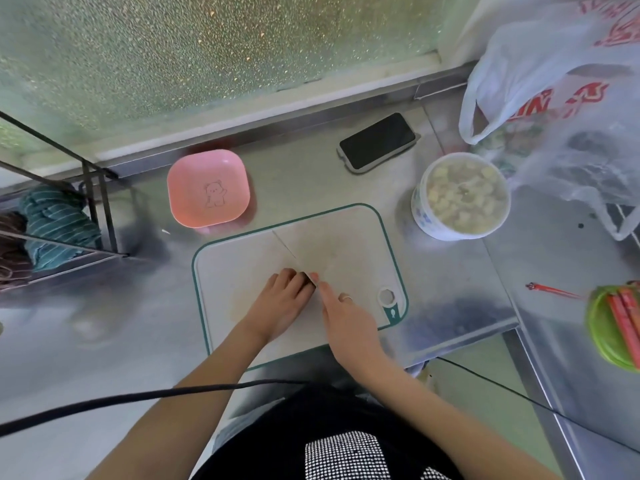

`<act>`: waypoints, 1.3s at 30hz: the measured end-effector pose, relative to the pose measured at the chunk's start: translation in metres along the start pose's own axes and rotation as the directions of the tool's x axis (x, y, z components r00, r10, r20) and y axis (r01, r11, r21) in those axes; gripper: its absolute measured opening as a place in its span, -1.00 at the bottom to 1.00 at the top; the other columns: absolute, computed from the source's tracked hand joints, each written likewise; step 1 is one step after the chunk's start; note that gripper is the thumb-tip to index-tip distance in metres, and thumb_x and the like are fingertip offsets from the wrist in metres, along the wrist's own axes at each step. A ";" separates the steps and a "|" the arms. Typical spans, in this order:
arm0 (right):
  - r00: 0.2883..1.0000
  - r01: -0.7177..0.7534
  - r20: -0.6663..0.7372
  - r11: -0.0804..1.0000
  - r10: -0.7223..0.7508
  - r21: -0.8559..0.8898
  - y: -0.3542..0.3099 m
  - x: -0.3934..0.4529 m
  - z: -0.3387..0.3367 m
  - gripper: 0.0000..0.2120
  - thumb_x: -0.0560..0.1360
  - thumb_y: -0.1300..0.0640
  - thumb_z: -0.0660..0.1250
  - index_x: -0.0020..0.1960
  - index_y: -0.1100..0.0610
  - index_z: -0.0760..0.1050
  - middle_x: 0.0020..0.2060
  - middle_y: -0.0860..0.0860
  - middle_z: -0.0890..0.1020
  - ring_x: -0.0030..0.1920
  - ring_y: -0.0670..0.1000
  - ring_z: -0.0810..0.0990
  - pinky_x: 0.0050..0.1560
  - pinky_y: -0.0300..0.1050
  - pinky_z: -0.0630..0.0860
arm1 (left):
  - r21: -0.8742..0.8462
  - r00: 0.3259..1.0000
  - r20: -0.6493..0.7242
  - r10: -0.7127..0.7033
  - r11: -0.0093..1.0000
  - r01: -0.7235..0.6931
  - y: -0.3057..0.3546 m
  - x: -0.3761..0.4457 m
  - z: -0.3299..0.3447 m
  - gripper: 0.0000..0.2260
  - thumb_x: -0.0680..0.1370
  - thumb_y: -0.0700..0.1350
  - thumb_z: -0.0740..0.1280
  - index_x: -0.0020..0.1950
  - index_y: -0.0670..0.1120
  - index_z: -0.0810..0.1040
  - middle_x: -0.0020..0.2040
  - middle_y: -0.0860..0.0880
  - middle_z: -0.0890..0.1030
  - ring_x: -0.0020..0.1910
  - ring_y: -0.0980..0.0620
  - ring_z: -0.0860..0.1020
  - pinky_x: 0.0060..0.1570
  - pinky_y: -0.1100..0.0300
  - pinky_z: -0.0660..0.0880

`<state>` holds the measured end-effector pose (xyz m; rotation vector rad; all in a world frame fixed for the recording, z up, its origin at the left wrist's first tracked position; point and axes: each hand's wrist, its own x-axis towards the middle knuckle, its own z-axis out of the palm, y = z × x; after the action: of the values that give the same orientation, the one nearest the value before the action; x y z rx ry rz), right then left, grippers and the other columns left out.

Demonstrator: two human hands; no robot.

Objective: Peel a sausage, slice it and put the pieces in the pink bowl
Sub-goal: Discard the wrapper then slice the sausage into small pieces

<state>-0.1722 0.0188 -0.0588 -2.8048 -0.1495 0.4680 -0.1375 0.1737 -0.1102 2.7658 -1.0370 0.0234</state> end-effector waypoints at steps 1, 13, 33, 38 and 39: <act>1.000 -0.001 0.013 1.000 0.002 -0.005 -0.001 0.000 -0.001 -0.10 0.29 0.22 0.53 0.44 -0.04 0.06 -0.40 0.03 0.55 -0.58 0.01 0.51 -0.58 -0.23 0.39 | 0.003 1.000 0.008 -0.004 1.000 0.004 0.000 0.000 0.001 -0.63 0.45 -0.20 0.17 0.25 -0.22 0.32 0.03 -0.14 0.33 -0.07 -0.17 0.34 -0.23 0.02 0.54; 0.979 -0.046 0.201 0.998 0.037 0.039 -0.002 0.006 -0.004 -0.35 0.59 0.28 0.05 0.52 0.00 -0.25 0.06 0.15 0.54 -0.05 0.14 0.60 -0.04 -0.05 0.50 | -0.026 0.998 0.055 -0.009 1.000 0.010 -0.004 0.004 0.002 -0.64 0.46 -0.17 0.10 0.25 -0.20 0.32 0.04 -0.12 0.33 -0.07 -0.14 0.34 -0.19 0.03 0.54; 0.998 -0.037 0.061 0.981 0.026 0.192 0.021 0.019 -0.002 -0.68 0.64 0.12 0.03 0.37 0.07 0.08 -0.14 0.17 0.61 -0.18 0.17 0.61 -0.24 -0.06 0.40 | -0.140 0.998 0.000 -0.063 0.988 0.062 -0.003 0.017 -0.005 -0.62 0.40 -0.27 0.42 0.16 -0.23 0.39 0.01 -0.20 0.57 -0.01 -0.12 0.36 -0.07 0.04 0.55; 1.000 -0.018 0.001 0.985 0.018 0.170 0.023 0.014 -0.002 -0.68 0.64 0.12 0.06 0.24 -0.02 -0.08 -0.15 0.16 0.62 -0.20 0.16 0.62 -0.27 -0.07 0.42 | -0.136 0.997 0.020 -0.070 0.988 0.072 -0.004 0.017 -0.002 -0.61 0.36 -0.29 0.48 0.14 -0.29 0.49 0.00 -0.20 0.58 0.00 -0.13 0.36 -0.07 0.03 0.56; 1.000 -0.010 -0.002 0.986 0.010 0.164 0.022 0.013 -0.001 -0.67 0.64 0.11 0.06 0.25 -0.02 -0.08 -0.15 0.16 0.62 -0.21 0.16 0.63 -0.27 -0.06 0.45 | -0.136 0.997 0.012 -0.070 0.988 0.071 -0.004 0.017 -0.002 -0.61 0.35 -0.29 0.49 0.13 -0.29 0.49 0.00 -0.20 0.59 0.00 -0.13 0.37 -0.07 0.03 0.57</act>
<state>-0.1581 -0.0005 -0.0684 -2.6462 -0.0919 0.4572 -0.1222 0.1662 -0.1073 2.6781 -0.9060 -0.0656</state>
